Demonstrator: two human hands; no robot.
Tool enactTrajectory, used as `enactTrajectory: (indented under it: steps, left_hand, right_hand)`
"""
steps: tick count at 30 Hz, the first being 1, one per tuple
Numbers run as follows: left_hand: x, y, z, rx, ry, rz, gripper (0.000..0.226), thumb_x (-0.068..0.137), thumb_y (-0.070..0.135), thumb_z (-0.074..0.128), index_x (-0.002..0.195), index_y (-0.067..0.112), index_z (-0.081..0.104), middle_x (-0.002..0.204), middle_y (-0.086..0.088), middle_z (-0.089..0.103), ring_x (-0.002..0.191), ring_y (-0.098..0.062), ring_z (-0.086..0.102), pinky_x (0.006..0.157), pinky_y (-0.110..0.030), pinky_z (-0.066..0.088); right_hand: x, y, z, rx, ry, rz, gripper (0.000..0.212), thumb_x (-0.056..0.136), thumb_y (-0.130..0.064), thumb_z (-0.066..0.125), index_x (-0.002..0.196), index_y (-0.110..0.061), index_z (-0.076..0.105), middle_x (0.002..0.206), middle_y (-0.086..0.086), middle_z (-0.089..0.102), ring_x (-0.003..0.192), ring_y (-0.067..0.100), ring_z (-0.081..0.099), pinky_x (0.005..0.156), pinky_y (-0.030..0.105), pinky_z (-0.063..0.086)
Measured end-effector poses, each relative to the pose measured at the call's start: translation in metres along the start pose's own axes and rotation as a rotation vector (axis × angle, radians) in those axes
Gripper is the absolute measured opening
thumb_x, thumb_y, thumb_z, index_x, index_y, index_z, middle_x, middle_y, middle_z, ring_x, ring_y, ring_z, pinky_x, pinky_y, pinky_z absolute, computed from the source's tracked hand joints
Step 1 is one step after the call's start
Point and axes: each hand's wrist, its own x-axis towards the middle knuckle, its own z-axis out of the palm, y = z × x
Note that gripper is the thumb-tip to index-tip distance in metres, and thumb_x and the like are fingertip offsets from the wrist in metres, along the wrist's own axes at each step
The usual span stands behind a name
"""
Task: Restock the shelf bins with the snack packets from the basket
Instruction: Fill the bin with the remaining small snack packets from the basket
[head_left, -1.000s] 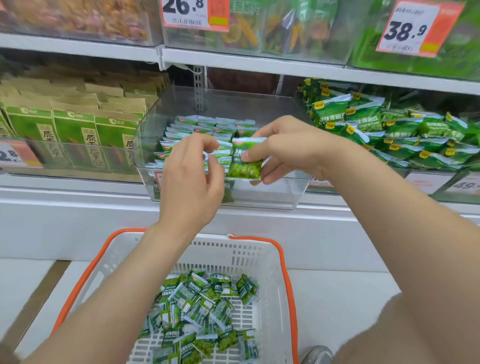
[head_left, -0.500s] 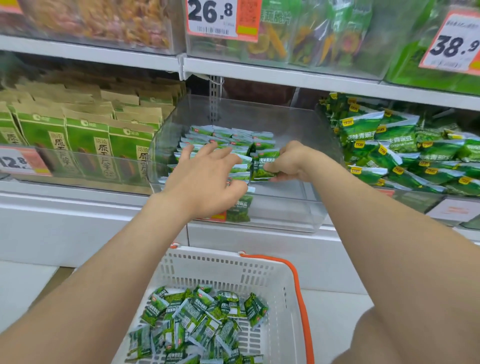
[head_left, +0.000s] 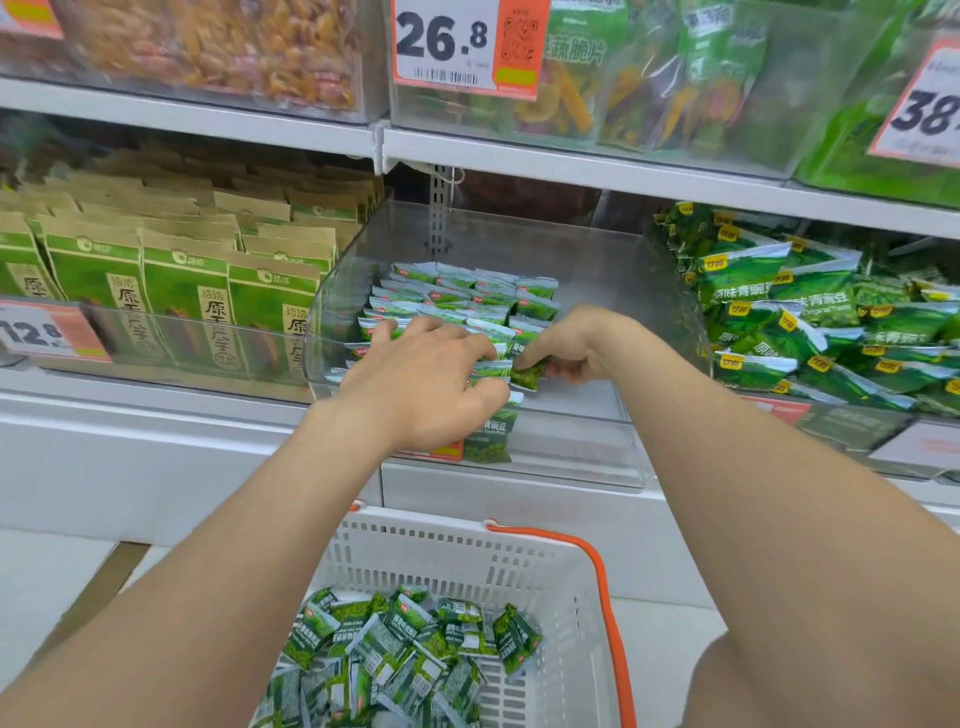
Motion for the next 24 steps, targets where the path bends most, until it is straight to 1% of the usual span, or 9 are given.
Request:
enactTrajectory:
  steps: [3,5,8,12,14,16,19,22,24]
  left_hand:
    - [0.001,0.000,0.000,-0.005,-0.004,-0.001,0.080,0.078,0.066,0.015,0.144,0.039,0.051,0.153,0.009,0.051,0.142,-0.021,0.036,0.116,-0.060,0.023]
    - [0.002,0.001,0.000,-0.012,-0.012,-0.006,0.081,0.077,0.066,0.015,0.145,0.039,0.051,0.153,0.009,0.051,0.141,-0.021,0.037,0.116,-0.059,0.024]
    - [0.002,0.000,-0.001,-0.021,-0.031,-0.014,0.077,0.080,0.064,0.018,0.146,0.040,0.049,0.154,0.009,0.050,0.140,-0.022,0.037,0.114,-0.058,0.026]
    - [0.002,0.001,-0.001,-0.028,-0.039,-0.010,0.082,0.077,0.066,0.013,0.146,0.039,0.049,0.154,0.009,0.050,0.139,-0.022,0.038,0.113,-0.057,0.028]
    - [0.002,0.000,-0.001,-0.024,-0.035,-0.010,0.086,0.074,0.068,0.011,0.146,0.039,0.049,0.153,0.009,0.051,0.139,-0.022,0.039,0.113,-0.057,0.028]
    - [0.003,0.000,0.000,-0.018,-0.030,-0.010,0.087,0.074,0.068,0.010,0.146,0.040,0.049,0.153,0.008,0.051,0.139,-0.022,0.039,0.112,-0.057,0.028]
    - [0.003,0.000,0.000,-0.017,-0.032,-0.008,0.086,0.075,0.068,0.010,0.146,0.040,0.048,0.153,0.008,0.051,0.140,-0.023,0.039,0.113,-0.057,0.028]
    - [0.003,0.000,0.000,-0.021,-0.035,-0.009,0.085,0.075,0.067,0.011,0.147,0.040,0.048,0.153,0.008,0.051,0.140,-0.023,0.039,0.113,-0.057,0.029]
    - [0.002,0.000,0.000,-0.021,-0.033,-0.008,0.086,0.075,0.067,0.011,0.146,0.040,0.049,0.152,0.008,0.052,0.139,-0.023,0.040,0.112,-0.057,0.029]
  right_hand:
    - [0.008,0.001,0.000,0.034,0.064,-0.038,0.052,0.072,-0.011,0.095,0.112,-0.005,0.063,0.094,0.008,0.073,0.079,0.020,0.071,0.072,0.032,0.057]
    - [0.013,0.000,-0.002,0.021,0.164,-0.082,0.066,0.066,-0.014,0.098,0.117,-0.005,0.057,0.103,0.011,0.071,0.088,0.024,0.075,0.082,0.039,0.064]
    - [0.021,-0.001,-0.001,-0.049,0.219,-0.137,0.081,0.049,-0.029,0.103,0.116,-0.007,0.062,0.111,0.011,0.070,0.094,0.027,0.074,0.082,0.044,0.064]
    - [0.026,-0.002,0.002,-0.111,0.266,-0.116,0.101,0.049,-0.039,0.104,0.129,-0.004,0.052,0.121,0.011,0.067,0.110,0.029,0.070,0.092,0.044,0.061]
    - [0.023,-0.005,0.003,-0.160,0.276,-0.145,0.093,0.059,-0.036,0.101,0.130,-0.005,0.050,0.125,0.011,0.065,0.115,0.030,0.067,0.095,0.043,0.059]
    - [0.020,-0.007,0.005,-0.233,0.236,-0.190,0.067,0.074,-0.028,0.091,0.123,-0.006,0.051,0.122,0.013,0.064,0.109,0.030,0.068,0.093,0.043,0.060]
    - [0.019,-0.005,0.004,-0.282,0.130,-0.195,0.029,0.094,-0.015,0.064,0.115,-0.004,0.048,0.107,0.019,0.065,0.087,0.030,0.065,0.073,0.040,0.055]
    - [0.020,-0.002,0.001,-0.285,0.114,-0.174,0.033,0.095,-0.015,0.060,0.123,-0.002,0.046,0.093,0.018,0.062,0.071,0.028,0.059,0.061,0.035,0.049]
    - [0.018,0.001,0.000,-0.228,0.185,-0.217,0.057,0.090,-0.017,0.074,0.133,-0.007,0.038,0.103,0.015,0.061,0.082,0.028,0.065,0.069,0.039,0.059]
